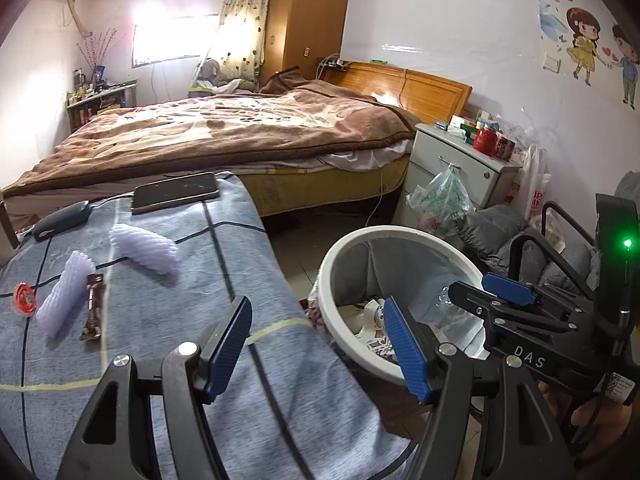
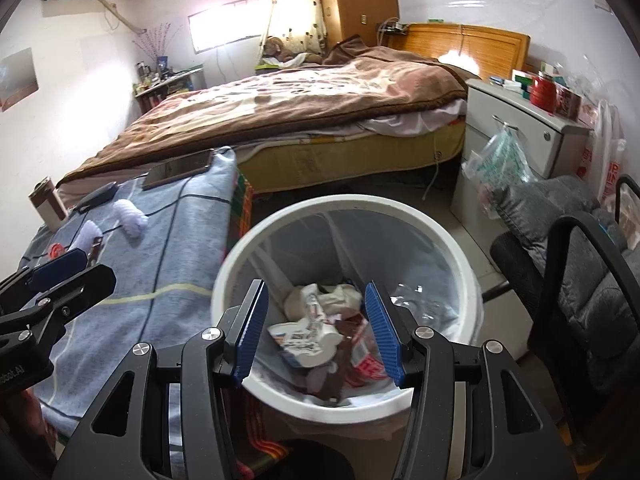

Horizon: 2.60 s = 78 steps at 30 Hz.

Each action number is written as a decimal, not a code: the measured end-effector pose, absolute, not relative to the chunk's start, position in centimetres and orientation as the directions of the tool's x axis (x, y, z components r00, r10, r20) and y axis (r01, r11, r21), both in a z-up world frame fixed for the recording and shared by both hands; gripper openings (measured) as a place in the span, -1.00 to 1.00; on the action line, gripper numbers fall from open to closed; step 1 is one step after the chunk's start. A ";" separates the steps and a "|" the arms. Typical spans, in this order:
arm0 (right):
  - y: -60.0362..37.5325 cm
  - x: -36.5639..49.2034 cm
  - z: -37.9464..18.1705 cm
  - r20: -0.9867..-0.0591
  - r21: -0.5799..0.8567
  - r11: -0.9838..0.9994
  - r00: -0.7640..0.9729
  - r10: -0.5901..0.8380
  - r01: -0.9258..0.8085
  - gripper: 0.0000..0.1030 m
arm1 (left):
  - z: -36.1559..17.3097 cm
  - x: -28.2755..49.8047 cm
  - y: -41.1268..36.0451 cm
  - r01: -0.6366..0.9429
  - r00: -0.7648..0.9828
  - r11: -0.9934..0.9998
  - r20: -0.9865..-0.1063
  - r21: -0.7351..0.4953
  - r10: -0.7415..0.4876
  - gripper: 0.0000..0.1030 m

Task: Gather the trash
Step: 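Move both grippers back over the bed toward the white foam nets, then grasp a white foam net with each gripper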

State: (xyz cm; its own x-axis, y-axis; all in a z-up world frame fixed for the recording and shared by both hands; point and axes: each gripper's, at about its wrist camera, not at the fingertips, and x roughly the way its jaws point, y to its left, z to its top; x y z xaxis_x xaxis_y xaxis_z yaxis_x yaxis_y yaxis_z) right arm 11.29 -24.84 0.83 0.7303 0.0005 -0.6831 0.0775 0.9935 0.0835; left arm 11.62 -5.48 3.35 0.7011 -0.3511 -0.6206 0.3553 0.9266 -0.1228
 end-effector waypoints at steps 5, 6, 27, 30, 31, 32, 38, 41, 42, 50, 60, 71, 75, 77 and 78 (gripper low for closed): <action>-23.4 11.3 1.1 -0.672 0.088 0.995 0.740 0.028 0.041 0.02 | 3.6 11.2 -3.3 0.320 0.724 0.940 -0.610 -0.117 -0.323 0.37; -23.0 11.2 1.1 -0.670 0.086 0.996 0.742 0.032 0.035 0.02 | 3.6 11.1 -2.7 0.311 0.727 0.943 -0.609 -0.120 -0.318 0.37; -15.6 12.5 1.7 -0.655 0.061 0.989 0.742 0.141 -0.134 0.02 | 3.6 10.1 7.4 0.142 0.783 0.984 -0.595 -0.111 -0.180 0.37; -14.4 12.9 1.8 -0.654 0.059 0.984 0.739 0.165 -0.167 0.02 | 3.5 10.1 9.2 0.110 0.787 0.989 -0.598 -0.102 -0.150 0.37; -14.0 13.1 1.8 -0.654 0.058 0.982 0.737 0.172 -0.179 0.02 | 3.5 10.1 9.9 0.099 0.789 0.990 -0.598 -0.098 -0.138 0.37; -13.6 13.2 1.8 -0.653 0.057 0.980 0.735 0.181 -0.191 0.02 | 3.4 10.1 10.6 0.087 0.789 0.992 -0.601 -0.096 -0.127 0.37; -11.4 14.2 1.9 -0.652 0.058 0.967 0.724 0.225 -0.249 0.02 | 2.9 10.4 14.0 0.018 0.785 0.995 -0.616 -0.095 -0.073 0.37; -10.3 15.1 1.8 -0.658 0.047 0.962 0.716 0.233 -0.269 0.02 | 2.5 10.8 15.6 -0.006 0.777 0.995 -0.626 -0.103 -0.061 0.38; -9.9 15.4 1.8 -0.660 0.040 0.960 0.714 0.233 -0.277 0.02 | 2.5 11.0 16.0 -0.013 0.775 0.995 -0.629 -0.101 -0.054 0.38; -7.9 18.2 1.9 -0.649 0.047 0.942 0.707 0.282 -0.332 0.02 | 1.6 13.5 18.2 -0.016 0.756 0.994 -0.651 -0.109 -0.059 0.39; -6.2 22.9 0.0 -0.691 0.011 0.930 0.669 0.273 -0.367 0.03 | -0.6 18.4 18.3 0.020 0.709 0.997 -0.703 -0.070 -0.064 0.39; -4.8 26.4 -2.3 -0.741 -0.016 0.915 0.619 0.261 -0.404 0.03 | -3.1 21.6 18.1 0.029 0.668 0.998 -0.742 -0.054 -0.059 0.39; -4.7 27.1 -2.8 -0.754 -0.026 0.911 0.607 0.252 -0.411 0.03 | -3.5 22.6 18.2 0.023 0.653 0.997 -0.755 -0.069 -0.067 0.39; -4.6 27.3 -3.0 -0.760 -0.024 0.907 0.597 0.257 -0.420 0.03 | -3.8 23.0 18.0 0.028 0.647 0.997 -0.759 -0.067 -0.069 0.39; -4.5 27.4 -3.0 -0.763 -0.029 0.906 0.595 0.253 -0.422 0.03 | -3.9 23.2 17.9 0.029 0.643 0.997 -0.763 -0.065 -0.068 0.39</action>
State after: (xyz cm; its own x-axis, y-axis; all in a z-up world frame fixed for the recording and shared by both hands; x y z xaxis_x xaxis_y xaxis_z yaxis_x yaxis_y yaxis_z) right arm 27.44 -4.49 -3.05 0.5947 0.2527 -0.7632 -0.4221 0.9061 -0.0289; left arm 23.17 17.94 -3.89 0.6432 -0.0679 -0.7627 0.0285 0.9975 -0.0647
